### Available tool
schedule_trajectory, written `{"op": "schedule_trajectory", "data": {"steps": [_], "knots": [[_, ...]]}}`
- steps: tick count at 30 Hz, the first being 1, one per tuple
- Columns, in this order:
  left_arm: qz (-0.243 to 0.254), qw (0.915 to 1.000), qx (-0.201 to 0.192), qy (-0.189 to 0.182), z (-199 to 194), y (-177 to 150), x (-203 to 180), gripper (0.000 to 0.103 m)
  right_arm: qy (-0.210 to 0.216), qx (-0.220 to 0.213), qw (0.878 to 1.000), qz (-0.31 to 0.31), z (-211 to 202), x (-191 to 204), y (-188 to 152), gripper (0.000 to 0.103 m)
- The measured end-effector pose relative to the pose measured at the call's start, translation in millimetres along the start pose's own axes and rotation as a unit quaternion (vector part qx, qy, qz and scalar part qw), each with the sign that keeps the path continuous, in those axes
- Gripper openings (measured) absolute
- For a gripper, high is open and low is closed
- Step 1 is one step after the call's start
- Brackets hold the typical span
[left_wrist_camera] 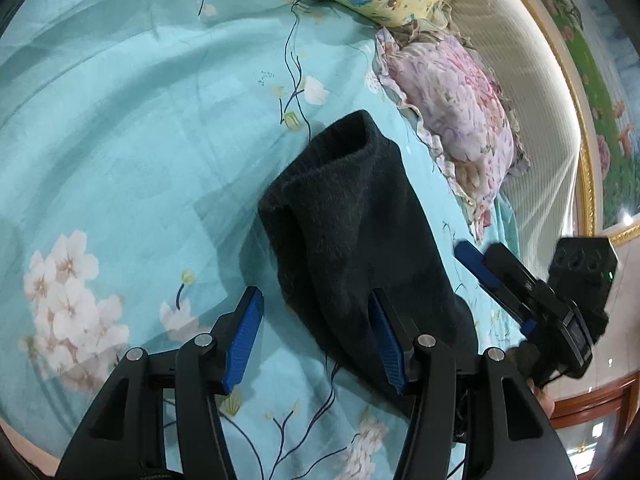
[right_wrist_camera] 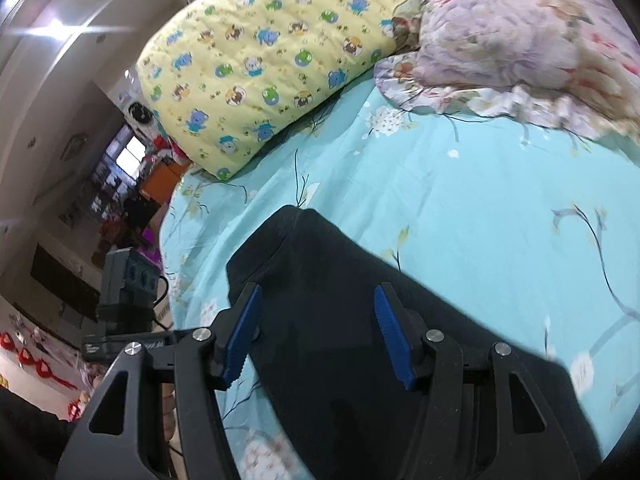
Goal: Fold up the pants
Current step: 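Grasp the folded end of the black pants with the left gripper while the right gripper grasps beside it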
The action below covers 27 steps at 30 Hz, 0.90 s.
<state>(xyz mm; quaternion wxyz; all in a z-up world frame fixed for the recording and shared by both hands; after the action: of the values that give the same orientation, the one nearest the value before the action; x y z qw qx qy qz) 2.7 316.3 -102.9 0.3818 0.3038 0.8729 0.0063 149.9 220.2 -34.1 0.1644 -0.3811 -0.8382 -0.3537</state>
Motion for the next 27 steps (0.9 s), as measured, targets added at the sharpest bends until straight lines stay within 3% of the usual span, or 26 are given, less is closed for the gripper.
{"op": "schedule_trajectory", "data": {"steps": [15, 20, 24, 25, 27], "knots": [[-0.010, 0.9999, -0.008, -0.004, 8.4, 13.1, 0.6, 0.055, -0.029, 0.103, 0.990, -0.093, 94.8, 5.5, 32.7, 0.060], [-0.003, 0.9999, -0.013, 0.010, 10.4, 15.9, 1.4, 0.044, -0.023, 0.119, 0.988, -0.100, 104.5, 6.9, 29.4, 0.059], [0.002, 0.9997, -0.014, 0.020, 11.9, 17.6, 3.3, 0.032, -0.015, 0.115, 0.989, -0.093, 102.9, 6.7, 27.9, 0.036], [0.005, 0.9997, -0.013, 0.018, 12.2, 17.5, 2.5, 0.025, -0.017, 0.115, 0.989, -0.094, 102.8, 6.8, 27.5, 0.033], [0.017, 0.9994, -0.017, 0.024, 10.7, 17.1, -1.3, 0.023, -0.018, 0.110, 0.989, -0.097, 98.3, 8.6, 26.3, 0.027]]}}
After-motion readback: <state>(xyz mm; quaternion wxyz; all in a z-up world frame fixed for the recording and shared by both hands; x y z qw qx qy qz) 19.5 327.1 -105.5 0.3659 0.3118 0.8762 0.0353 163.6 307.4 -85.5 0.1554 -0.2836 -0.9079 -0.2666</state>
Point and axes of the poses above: each gripper's, at about its wrist camera, not at the fingertips, and z roughly the way its jaws point, x to its left, y to its top, the point moved 10 cm from there along z, roughly the way its jaws point, and after that the axes turned 2 degrees about x, right-handed, at the moved point
